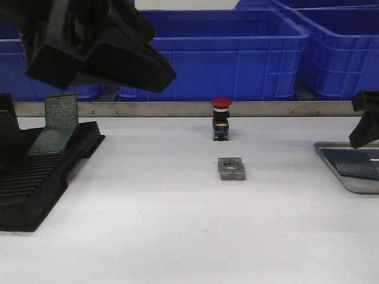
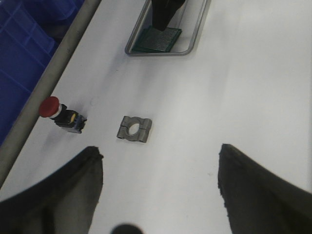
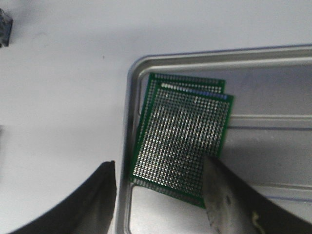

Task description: Place circuit board on tray

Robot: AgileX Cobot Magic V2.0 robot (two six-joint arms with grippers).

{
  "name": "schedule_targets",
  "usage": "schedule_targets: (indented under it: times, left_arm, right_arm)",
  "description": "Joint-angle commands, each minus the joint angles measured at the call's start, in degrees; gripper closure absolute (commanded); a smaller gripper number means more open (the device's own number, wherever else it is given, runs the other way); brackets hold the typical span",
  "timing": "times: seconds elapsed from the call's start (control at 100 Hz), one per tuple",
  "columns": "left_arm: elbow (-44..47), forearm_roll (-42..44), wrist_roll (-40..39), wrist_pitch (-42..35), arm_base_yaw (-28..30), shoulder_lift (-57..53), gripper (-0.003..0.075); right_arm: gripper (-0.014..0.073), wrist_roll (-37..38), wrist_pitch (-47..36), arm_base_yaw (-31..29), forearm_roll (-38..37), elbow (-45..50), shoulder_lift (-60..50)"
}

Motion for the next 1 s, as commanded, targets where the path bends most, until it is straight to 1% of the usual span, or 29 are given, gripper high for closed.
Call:
schedule_targets:
  times: [0.0, 0.07, 0.14, 0.2, 0.23, 0.25, 0.26, 0.27, 0.28, 0.36, 0.38, 0.43, 0.44, 0.54, 0.65, 0.75, 0.88, 0.99]
  left_arm:
    - [-1.62, -1.89, -0.68, -5.14, -0.35, -3.24, 0.0293]
    - [-1.62, -1.89, -0.96, -8.25, -0.35, -4.92, 0.0324]
    - [-1.62, -1.89, -2.45, -11.65, 0.07, -6.86, 0.0378]
    - [-1.62, -1.97, -4.46, -14.28, 1.5, -8.68, 0.0449]
    - [-1.62, -1.97, -5.38, -14.97, 2.43, -9.88, 0.0507]
    - [-1.51, -2.15, -5.66, -15.24, 3.26, -10.35, 0.0531]
    - [-1.51, -2.37, -5.76, -15.38, 3.55, -10.84, 0.0557]
    - [-1.51, -2.38, -5.91, -15.37, 4.16, -11.32, 0.0584]
    - [-1.51, -2.52, -6.04, -15.37, 4.49, -11.56, 0.0597]
    - [-1.51, -4.13, -6.89, -14.93, 8.56, -14.15, 0.0743]
    - [-1.51, -4.66, -6.89, -14.63, 9.78, -14.8, 0.0738]
    - [-1.3, -5.7, -6.89, -13.88, 12.68, -16.38, 0.0741]
    - [-1.28, -5.94, -6.89, -13.65, 13.96, -16.82, 0.0741]
    - [0.34, -7.87, -6.89, -13.21, 19.28, -20.33, 0.0741]
    - [4.29, -9.38, -6.89, -13.21, 25.59, -25.18, 0.0741]
    - [8.16, -12.11, -6.89, -13.21, 30.12, -30.5, 0.0741]
    - [13.04, -14.73, -6.89, -13.21, 34.43, -36.49, 0.0741]
    - [17.06, -16.38, -6.89, -13.09, 36.28, -41.68, 0.0741]
  right_arm:
    - [0.0163, -0.19, 0.58, -0.44, 1.13, -1.47, -5.4]
    - [0.0172, -0.19, 1.09, -0.44, 1.08, -1.05, -8.35]
    - [0.0234, -0.19, 2.82, -0.44, 0.58, -0.75, -11.46]
    - [0.0332, -0.19, 4.71, -0.44, 0.31, -0.51, -14.23]
    - [0.0384, -0.19, 5.52, -0.44, 0.31, -0.36, -15.46]
    - [0.0424, -0.19, 6.08, -0.44, 0.26, -0.18, -16.38]
    - [0.0438, -0.19, 6.44, -0.44, 0.26, -0.08, -16.68]
    - [0.048, -0.19, 6.77, -0.44, 0.26, 0.01, -17.59]
    - [0.048, -0.19, 6.92, -0.44, 0.26, 0.07, -17.59]
    - [0.0642, -0.19, 8.76, -0.44, 0.26, 0.74, -21.2]
    - [0.0671, -0.19, 9.26, -0.44, 0.26, 0.95, -22.16]
    - [0.0653, -0.19, 10.47, -0.44, 0.26, 1.43, -24.21]
    - [0.0653, -0.19, 10.61, -0.44, 0.26, 1.49, -24.51]
    - [0.0655, -0.25, 12.0, -0.44, 0.26, 2.64, -28.64]
    - [0.0655, -0.31, 12.07, -0.44, 0.26, 4.73, -34.32]
    - [0.0655, -1.0, 11.48, -0.44, 0.26, 7.36, -39.6]
    - [0.0655, -2.75, 10.31, -0.44, 0.26, 11.0, -46.96]
    - [0.0655, -4.41, 9.61, -0.44, 0.26, 14.18, -53.81]
